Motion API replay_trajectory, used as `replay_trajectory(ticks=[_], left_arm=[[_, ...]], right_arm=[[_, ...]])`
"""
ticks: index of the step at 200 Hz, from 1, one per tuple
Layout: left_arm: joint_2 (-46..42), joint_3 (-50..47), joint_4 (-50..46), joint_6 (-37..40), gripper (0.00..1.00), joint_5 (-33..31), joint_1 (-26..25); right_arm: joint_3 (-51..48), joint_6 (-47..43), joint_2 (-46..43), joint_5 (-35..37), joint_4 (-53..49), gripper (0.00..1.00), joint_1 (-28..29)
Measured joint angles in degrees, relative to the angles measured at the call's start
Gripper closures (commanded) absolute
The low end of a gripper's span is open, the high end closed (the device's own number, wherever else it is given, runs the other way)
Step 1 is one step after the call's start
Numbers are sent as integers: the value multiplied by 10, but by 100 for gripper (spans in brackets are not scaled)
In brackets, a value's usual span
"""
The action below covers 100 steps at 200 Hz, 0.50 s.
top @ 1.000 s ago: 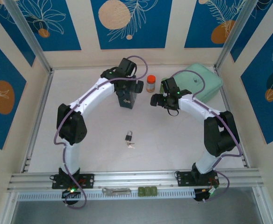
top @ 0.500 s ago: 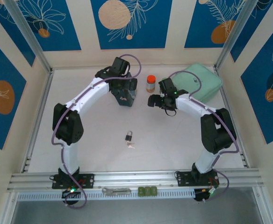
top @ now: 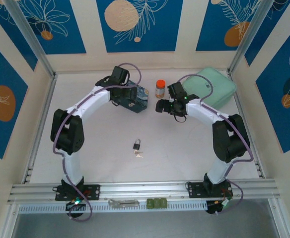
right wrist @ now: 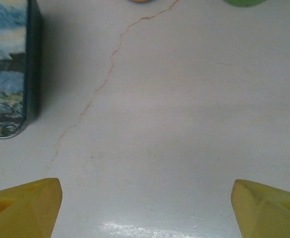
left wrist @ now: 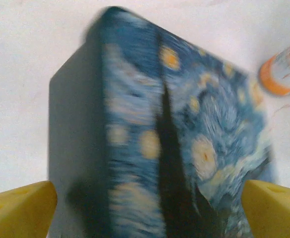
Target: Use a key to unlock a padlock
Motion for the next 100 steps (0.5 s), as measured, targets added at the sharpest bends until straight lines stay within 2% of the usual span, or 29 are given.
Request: replay_trajectory(ticks=[75,100], left_arm=[[2,-32,20,-14,7,22,12],[1,-43,24,-15,4,23,21]], right_arm=[[17,11,25,-19,10,11,0],[18,11,25,-19,10,11,0]])
